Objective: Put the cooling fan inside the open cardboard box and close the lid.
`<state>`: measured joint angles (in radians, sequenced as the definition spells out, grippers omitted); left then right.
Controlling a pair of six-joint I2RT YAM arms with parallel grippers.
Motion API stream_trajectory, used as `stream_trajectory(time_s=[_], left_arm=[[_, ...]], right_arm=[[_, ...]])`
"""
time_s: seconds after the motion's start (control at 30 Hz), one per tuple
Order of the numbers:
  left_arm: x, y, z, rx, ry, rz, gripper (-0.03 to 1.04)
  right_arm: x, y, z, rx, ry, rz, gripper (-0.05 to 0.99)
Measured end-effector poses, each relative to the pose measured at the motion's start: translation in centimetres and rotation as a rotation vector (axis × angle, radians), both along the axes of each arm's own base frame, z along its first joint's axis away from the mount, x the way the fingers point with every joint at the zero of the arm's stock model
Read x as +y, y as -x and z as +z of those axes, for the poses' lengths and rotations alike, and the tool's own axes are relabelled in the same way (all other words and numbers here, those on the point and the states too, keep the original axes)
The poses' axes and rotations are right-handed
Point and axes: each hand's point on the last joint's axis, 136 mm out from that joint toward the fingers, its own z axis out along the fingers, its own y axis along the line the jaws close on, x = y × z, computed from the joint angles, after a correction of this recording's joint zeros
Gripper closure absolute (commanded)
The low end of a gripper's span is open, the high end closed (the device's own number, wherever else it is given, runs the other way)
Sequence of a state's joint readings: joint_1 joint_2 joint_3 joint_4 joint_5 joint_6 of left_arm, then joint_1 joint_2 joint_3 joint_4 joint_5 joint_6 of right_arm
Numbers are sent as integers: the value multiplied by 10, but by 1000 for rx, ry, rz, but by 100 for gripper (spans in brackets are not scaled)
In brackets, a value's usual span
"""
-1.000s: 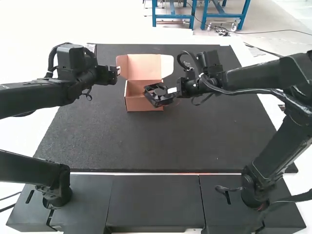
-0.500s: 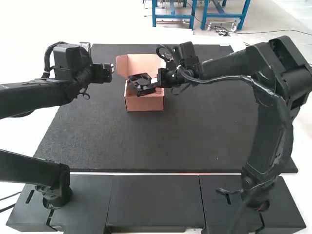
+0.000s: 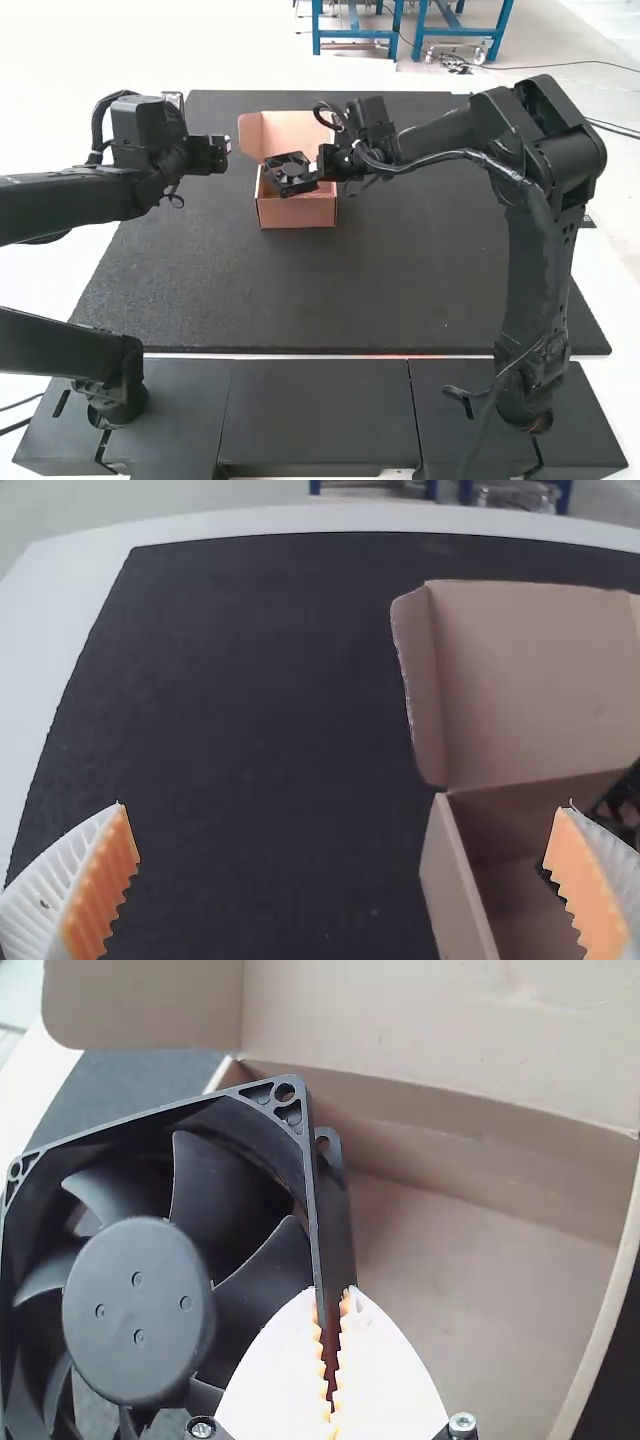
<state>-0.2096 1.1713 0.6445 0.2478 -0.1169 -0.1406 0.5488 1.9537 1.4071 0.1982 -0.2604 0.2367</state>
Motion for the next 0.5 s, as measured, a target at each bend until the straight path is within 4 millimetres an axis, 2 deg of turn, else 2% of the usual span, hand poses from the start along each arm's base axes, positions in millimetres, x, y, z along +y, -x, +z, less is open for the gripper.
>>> stream_trajectory(time_s=[0.23,0.37,0.5], left_arm=[[0,1,-2,7,2,1,5],[1,4,-11,26,-2,1,5],[1,4,-14,33,-3,0,5]], right_arm=[[4,-11,-15,7,16,-6,95],[4,-12,-28,16,39,-3,95],[4,-13,-32,8,45,-1,95]])
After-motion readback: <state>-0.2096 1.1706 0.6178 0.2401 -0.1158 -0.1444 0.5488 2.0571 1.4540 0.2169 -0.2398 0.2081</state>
